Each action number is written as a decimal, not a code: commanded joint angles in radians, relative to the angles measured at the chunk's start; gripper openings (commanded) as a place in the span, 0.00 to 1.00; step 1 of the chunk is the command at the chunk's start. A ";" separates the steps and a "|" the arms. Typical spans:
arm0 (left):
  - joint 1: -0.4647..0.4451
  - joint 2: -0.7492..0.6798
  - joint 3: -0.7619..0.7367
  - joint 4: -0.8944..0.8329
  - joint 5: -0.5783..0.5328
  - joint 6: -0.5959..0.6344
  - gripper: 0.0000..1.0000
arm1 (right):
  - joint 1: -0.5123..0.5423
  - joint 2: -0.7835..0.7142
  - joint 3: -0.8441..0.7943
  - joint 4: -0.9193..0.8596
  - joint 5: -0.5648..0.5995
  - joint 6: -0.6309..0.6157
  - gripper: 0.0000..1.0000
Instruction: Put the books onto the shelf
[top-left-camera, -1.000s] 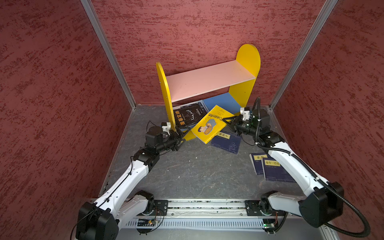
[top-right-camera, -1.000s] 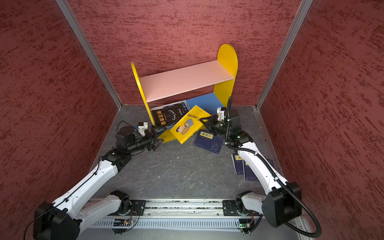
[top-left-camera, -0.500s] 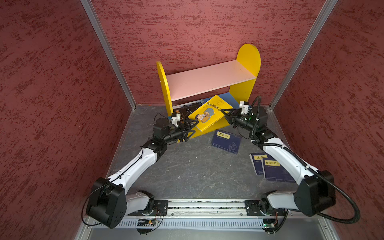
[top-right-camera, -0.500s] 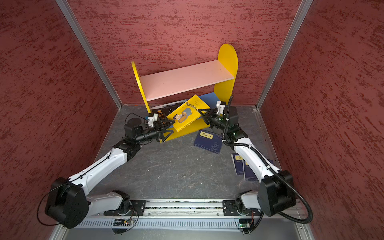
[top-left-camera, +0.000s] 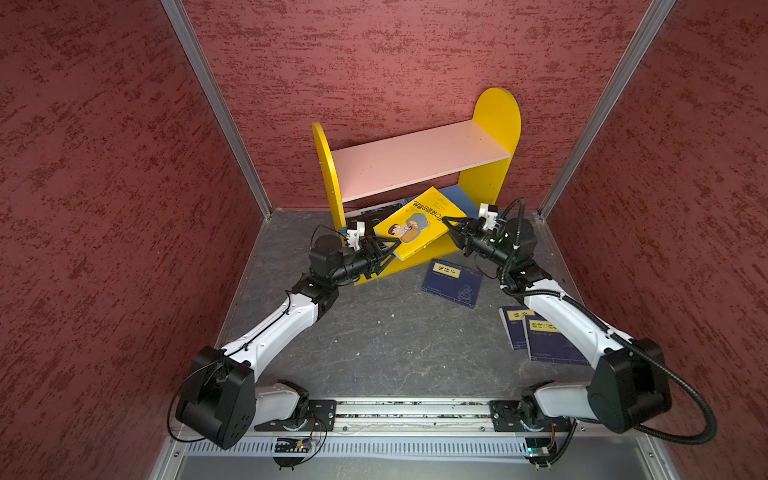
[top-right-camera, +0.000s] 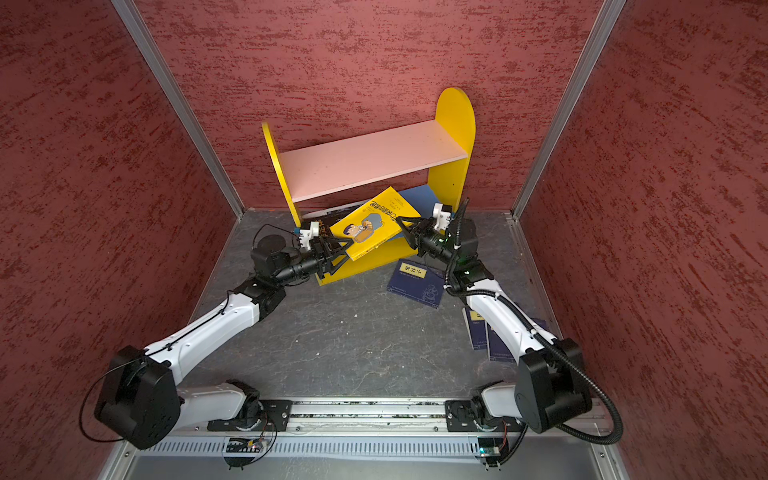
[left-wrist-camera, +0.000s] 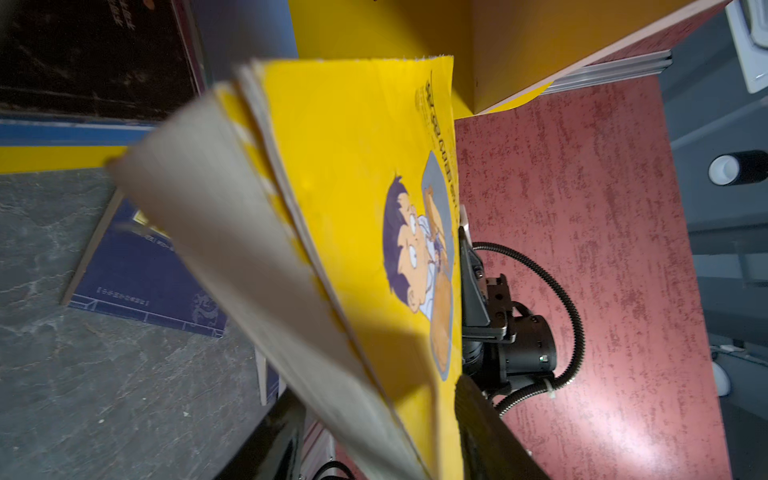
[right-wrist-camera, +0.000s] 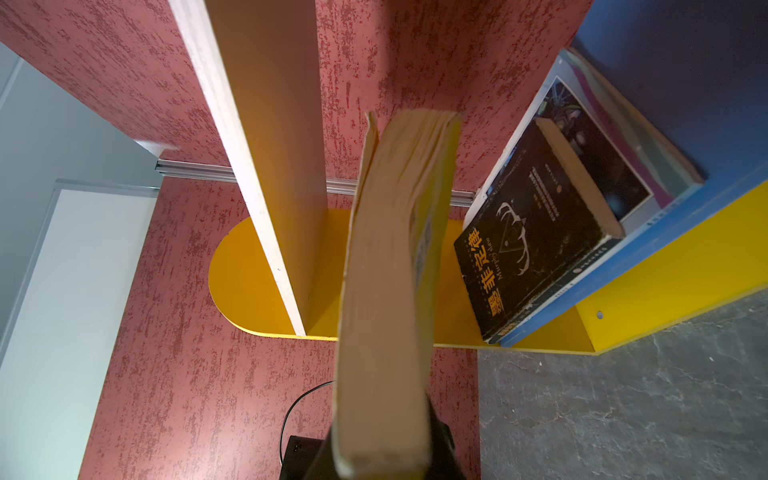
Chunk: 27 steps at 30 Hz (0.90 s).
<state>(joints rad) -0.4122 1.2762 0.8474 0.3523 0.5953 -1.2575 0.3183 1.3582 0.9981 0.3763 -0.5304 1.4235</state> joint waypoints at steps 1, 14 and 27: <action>-0.019 -0.045 0.013 0.025 -0.078 0.075 0.44 | 0.008 -0.012 0.005 0.138 -0.016 0.034 0.13; -0.014 -0.073 0.046 -0.043 -0.039 0.182 0.00 | -0.035 0.035 -0.016 0.047 -0.122 -0.125 0.63; 0.068 -0.107 0.164 -0.293 0.207 0.368 0.00 | -0.124 0.185 -0.047 0.394 -0.477 0.016 0.56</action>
<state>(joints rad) -0.3557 1.2228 0.9546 0.0715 0.7269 -0.9882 0.1993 1.5600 0.9257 0.6796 -0.9073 1.4261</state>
